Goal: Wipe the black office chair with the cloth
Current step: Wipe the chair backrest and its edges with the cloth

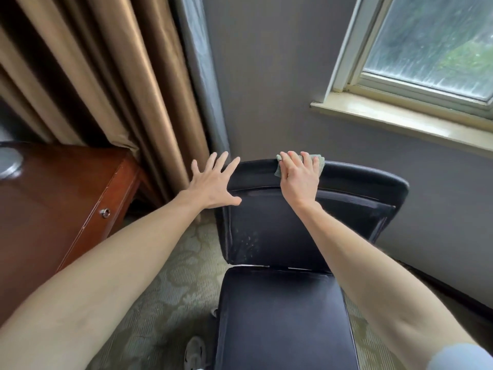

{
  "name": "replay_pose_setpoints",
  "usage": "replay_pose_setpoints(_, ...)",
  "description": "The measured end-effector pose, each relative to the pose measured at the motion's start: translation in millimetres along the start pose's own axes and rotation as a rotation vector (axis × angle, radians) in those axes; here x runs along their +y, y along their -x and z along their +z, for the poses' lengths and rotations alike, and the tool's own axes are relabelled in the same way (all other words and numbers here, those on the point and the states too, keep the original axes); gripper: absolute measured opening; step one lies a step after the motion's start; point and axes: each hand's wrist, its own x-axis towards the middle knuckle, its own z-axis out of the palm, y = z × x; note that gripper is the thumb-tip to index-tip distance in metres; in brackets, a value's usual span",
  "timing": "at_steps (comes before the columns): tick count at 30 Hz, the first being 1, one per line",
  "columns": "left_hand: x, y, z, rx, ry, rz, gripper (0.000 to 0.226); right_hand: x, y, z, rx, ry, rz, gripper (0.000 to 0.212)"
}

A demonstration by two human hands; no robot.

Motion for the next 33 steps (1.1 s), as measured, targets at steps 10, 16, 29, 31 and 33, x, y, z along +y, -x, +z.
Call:
replay_pose_setpoints(10, -25, 13, -4, 0.069, 0.023, -0.055, 0.084, -51, 0, 0, -0.168, -0.081, -0.201, 0.041)
replay_pose_setpoints(16, 45, -13, -8, 0.11, 0.048, 0.092, 0.064, 19, 7, -36, -0.216, 0.041, -0.028, 0.053)
replay_pose_setpoints(29, 87, -45, 14, 0.15, -0.015, 0.109, 0.059, 46, 8, -36, -0.234, 0.164, -0.127, 0.049)
replay_pose_setpoints(31, 72, -41, 18, 0.184, -0.006, 0.089, 0.059, 42, 7, -31, -0.173, 0.172, -0.124, 0.045)
replay_pose_setpoints(33, 55, -36, 22, 0.211, 0.011, 0.062, 0.059, 38, 4, -27, -0.143, 0.181, -0.095, 0.042)
